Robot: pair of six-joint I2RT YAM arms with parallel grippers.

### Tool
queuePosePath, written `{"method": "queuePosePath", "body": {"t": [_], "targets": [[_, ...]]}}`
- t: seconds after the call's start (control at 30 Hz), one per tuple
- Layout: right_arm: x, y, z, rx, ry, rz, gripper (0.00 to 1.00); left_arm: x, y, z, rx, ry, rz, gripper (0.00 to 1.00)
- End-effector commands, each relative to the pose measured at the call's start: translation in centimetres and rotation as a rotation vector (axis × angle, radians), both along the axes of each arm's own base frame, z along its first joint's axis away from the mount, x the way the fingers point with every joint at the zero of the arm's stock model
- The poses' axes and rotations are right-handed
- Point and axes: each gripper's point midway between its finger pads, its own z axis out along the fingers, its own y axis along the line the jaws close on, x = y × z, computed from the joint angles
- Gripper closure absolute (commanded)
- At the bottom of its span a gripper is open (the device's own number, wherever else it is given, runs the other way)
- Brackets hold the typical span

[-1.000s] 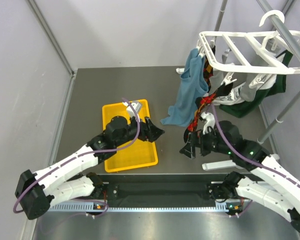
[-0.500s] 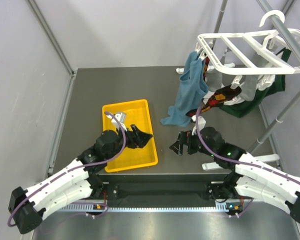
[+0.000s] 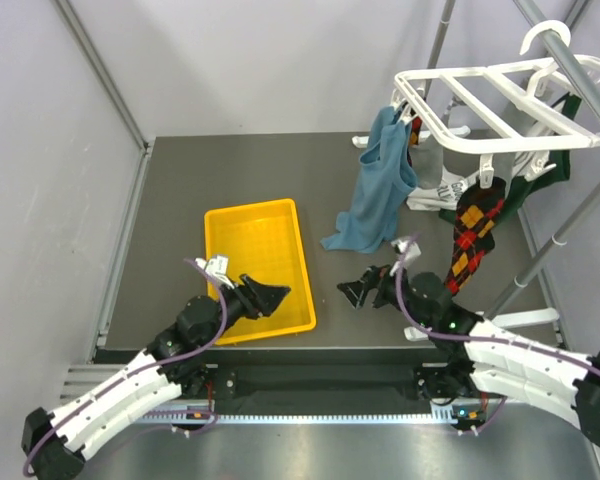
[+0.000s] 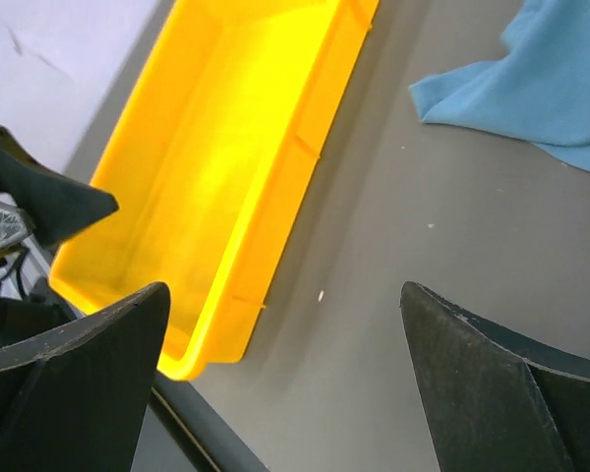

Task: Clip the socks to the hanger
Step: Reset both arms

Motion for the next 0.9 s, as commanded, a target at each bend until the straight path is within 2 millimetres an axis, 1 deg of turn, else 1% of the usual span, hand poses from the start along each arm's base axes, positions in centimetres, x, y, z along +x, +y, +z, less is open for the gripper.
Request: {"method": "queuePosePath", "body": {"t": [0.0,0.03,0.07,0.1,0.13,0.17,0.2,0.23,0.27,0.33,0.4,0.43,0.47,0.53,0.67,0.73,0.8,0.87], "targets": [[0.2,-1.7,3.4,0.180,-0.150,-0.089,0.00,-0.7,0.2,2.7,-0.187,-0.086,-0.008,0.20],[0.2,-2.6,3.2,0.202,-0.157,-0.129,0.00,-1.0,0.3,2.7,-0.216,-0.086,-0.010,0.20],[-0.2,-3.7,1.1,0.201,-0.140,-0.155,0.00,-1.2,0.4,1.4,-0.221,-0.077,-0.015,0.20],[-0.5,-4.4,2.6,0.297,-0.162,-0.180,0.00,-1.7,0.7,2.4,-0.272,-0.111,-0.026,0.20],[-0.5,-5.4,1.1,0.306,-0.143,-0.224,0.00,-1.8,0.7,1.5,-0.289,-0.096,-0.026,0.20],[-0.8,-6.0,-0.9,0.305,-0.116,-0.242,0.00,-2.2,0.3,0.3,-0.291,-0.081,-0.053,0.20],[-1.1,-6.3,-1.6,0.325,-0.075,-0.257,0.00,-2.4,0.0,0.6,-0.310,-0.084,-0.078,0.20],[-0.9,-6.7,-2.1,0.312,-0.068,-0.281,0.00,-2.8,-0.4,0.6,-0.325,-0.086,-0.107,0.20],[-0.9,-7.0,-2.7,0.291,-0.064,-0.292,0.00,-3.6,-1.0,-0.5,-0.324,-0.066,-0.158,0.20],[-0.7,-7.6,-3.8,0.264,-0.045,-0.326,0.00,-3.7,-1.0,-0.4,-0.333,-0.069,-0.165,0.21],[-0.8,-7.9,-4.9,0.241,-0.027,-0.340,0.00,-4.1,-1.1,0.3,-0.337,-0.110,-0.190,0.21],[-0.8,-8.0,-5.4,0.227,-0.016,-0.346,0.00,-4.2,-1.1,0.4,-0.336,-0.115,-0.196,0.21],[-0.9,-7.9,-5.5,0.217,-0.018,-0.334,0.00,-4.3,-1.1,0.7,-0.343,-0.128,-0.204,0.21],[-1.2,-7.7,-6.0,0.198,-0.002,-0.314,0.00,-4.5,-1.2,0.7,-0.340,-0.130,-0.213,0.20],[-1.5,-7.8,-7.1,0.161,0.027,-0.312,0.00,-4.4,-1.2,-0.5,-0.310,-0.090,-0.206,0.20],[-1.7,-7.7,-7.6,0.148,0.041,-0.303,0.00,-4.3,-1.2,-0.5,-0.305,-0.092,-0.204,0.21],[-2.0,-7.4,-7.5,0.144,0.034,-0.272,0.00,-4.4,-1.2,-0.5,-0.305,-0.090,-0.206,0.20],[-2.3,-6.5,-6.7,0.169,0.016,-0.220,0.00,-4.6,-1.3,-0.2,-0.318,-0.099,-0.222,0.20]]}}
